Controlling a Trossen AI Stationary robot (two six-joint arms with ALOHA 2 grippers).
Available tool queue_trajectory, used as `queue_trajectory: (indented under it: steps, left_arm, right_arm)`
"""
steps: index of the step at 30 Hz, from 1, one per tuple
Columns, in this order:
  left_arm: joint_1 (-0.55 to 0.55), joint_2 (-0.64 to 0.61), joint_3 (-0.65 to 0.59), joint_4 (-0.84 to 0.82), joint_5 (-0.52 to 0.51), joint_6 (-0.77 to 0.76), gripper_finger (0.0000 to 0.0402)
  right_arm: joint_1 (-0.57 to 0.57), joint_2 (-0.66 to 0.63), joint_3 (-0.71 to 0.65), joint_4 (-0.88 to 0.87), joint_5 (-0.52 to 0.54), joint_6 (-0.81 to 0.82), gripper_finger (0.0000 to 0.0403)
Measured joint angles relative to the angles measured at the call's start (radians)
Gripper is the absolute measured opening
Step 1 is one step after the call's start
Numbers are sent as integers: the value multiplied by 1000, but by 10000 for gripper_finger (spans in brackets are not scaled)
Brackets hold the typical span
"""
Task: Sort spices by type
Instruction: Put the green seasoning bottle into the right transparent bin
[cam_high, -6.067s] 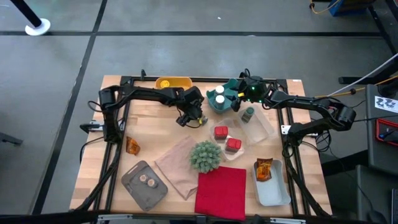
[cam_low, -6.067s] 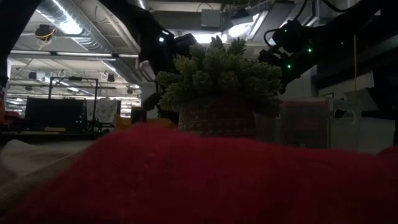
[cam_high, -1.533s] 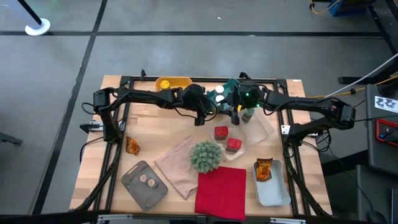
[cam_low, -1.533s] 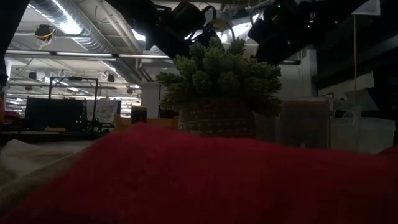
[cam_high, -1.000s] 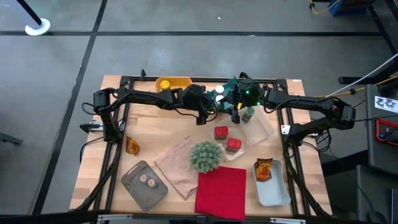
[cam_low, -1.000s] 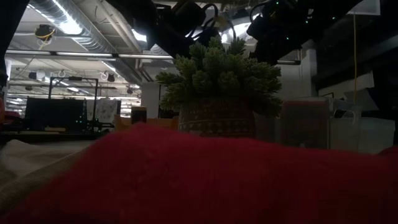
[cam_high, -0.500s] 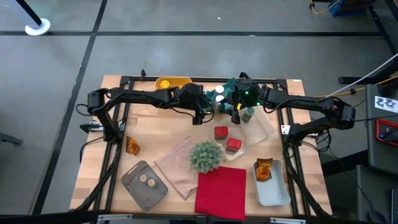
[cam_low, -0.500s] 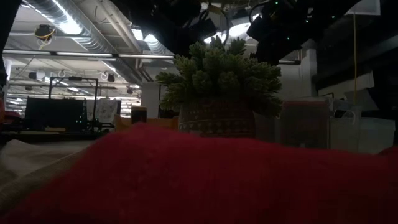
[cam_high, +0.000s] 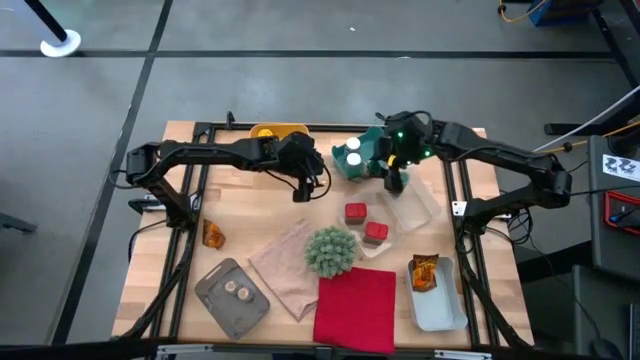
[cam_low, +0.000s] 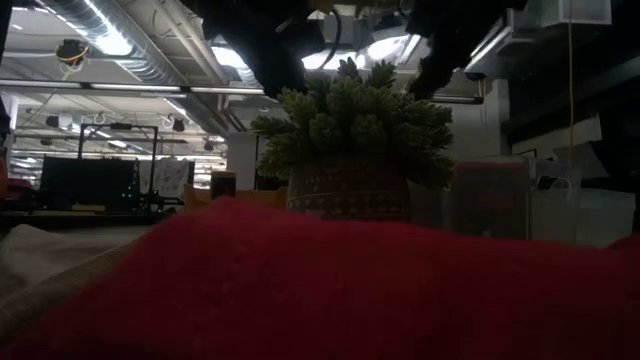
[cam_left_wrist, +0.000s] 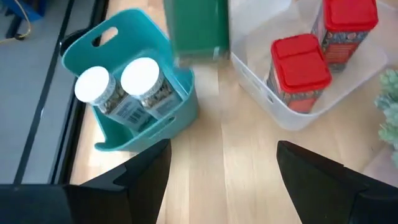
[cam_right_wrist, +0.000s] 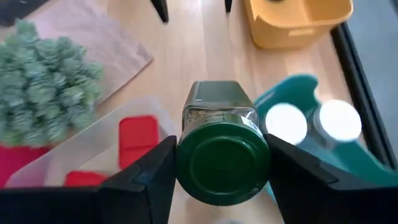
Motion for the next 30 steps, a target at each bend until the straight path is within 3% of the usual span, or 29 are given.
queue_trajectory:
  steps: [11,23,30]
  left_arm:
    - [0,-1,0,4,-1,32,276]
    - [0,-1,0,3,-2,36,276]
    - [0,-1,0,3,-3,37,276]
  right_arm:
    - [0,-1,204,-417,-1,168,212]
    - [0,-1,207,-745,53,299,212]
    - [0,-1,143,-764,137,370,212]
